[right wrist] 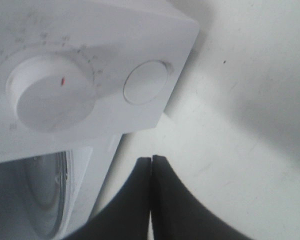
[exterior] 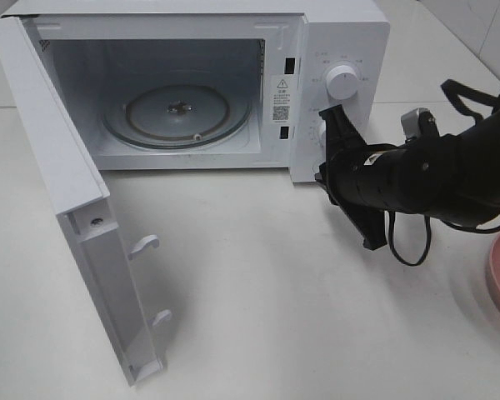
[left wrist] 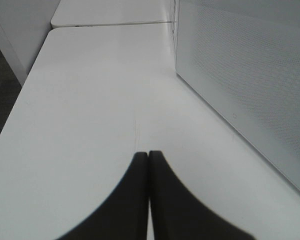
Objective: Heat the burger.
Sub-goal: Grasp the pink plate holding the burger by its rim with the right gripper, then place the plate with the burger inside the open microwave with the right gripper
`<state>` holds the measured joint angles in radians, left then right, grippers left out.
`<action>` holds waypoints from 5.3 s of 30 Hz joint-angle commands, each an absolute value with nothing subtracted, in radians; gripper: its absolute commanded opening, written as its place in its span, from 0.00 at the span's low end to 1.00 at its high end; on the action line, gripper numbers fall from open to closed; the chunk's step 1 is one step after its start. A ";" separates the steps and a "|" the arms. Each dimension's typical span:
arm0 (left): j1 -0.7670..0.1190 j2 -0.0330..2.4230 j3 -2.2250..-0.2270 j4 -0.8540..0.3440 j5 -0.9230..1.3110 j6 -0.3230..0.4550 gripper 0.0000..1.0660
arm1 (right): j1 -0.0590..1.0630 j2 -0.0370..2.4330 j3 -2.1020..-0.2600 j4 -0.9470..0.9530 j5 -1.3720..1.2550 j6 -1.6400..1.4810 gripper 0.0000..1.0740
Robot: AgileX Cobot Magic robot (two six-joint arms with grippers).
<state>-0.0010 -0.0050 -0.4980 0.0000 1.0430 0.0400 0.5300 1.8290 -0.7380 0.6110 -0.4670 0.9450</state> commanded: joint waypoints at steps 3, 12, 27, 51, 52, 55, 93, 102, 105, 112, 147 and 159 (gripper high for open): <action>0.001 -0.031 -0.496 0.000 1.037 0.039 0.00 | 0.524 1.752 -0.734 0.513 -0.297 0.820 0.04; 0.001 -0.031 -0.496 0.000 1.037 0.039 0.00 | 0.497 1.664 -0.735 0.472 -0.049 0.592 0.06; 0.001 -0.031 -0.496 0.000 1.037 0.039 0.00 | 0.393 1.460 -0.735 0.289 0.389 0.162 0.12; 0.001 -0.031 -0.496 0.000 1.037 0.039 0.00 | 0.193 1.328 -0.735 0.028 0.746 -0.034 0.95; 0.001 -0.031 -0.496 0.000 1.037 0.039 0.00 | 0.185 1.330 -0.735 0.012 0.746 -0.028 0.95; 0.001 -0.031 -0.496 0.000 1.037 0.039 0.00 | 0.154 1.362 -0.735 -0.048 0.766 0.008 0.94; 0.001 -0.031 -0.496 0.000 1.037 0.039 0.00 | 0.069 1.759 -0.735 -0.155 0.585 0.051 0.81; 0.001 -0.031 -0.496 0.000 1.037 0.039 0.00 | 0.069 1.786 -0.735 -0.169 0.586 0.065 0.48; 0.001 -0.031 -0.496 0.000 1.037 0.039 0.00 | 0.069 1.786 -0.735 -0.190 0.588 0.095 0.31; 0.001 -0.031 -0.496 0.000 1.037 0.039 0.00 | 0.069 1.786 -0.735 -0.201 0.589 0.109 0.00; 0.001 -0.031 -0.496 0.000 1.037 0.039 0.00 | 0.314 1.669 -0.734 -0.598 0.851 0.518 0.00; 0.001 -0.031 -0.496 0.000 1.037 0.039 0.00 | 0.442 1.537 -0.699 -0.642 0.905 0.536 0.00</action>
<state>-0.0010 -0.0050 -0.4980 0.0000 1.0430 0.0400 0.4290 1.5630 -0.7130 -0.5990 0.8630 0.5250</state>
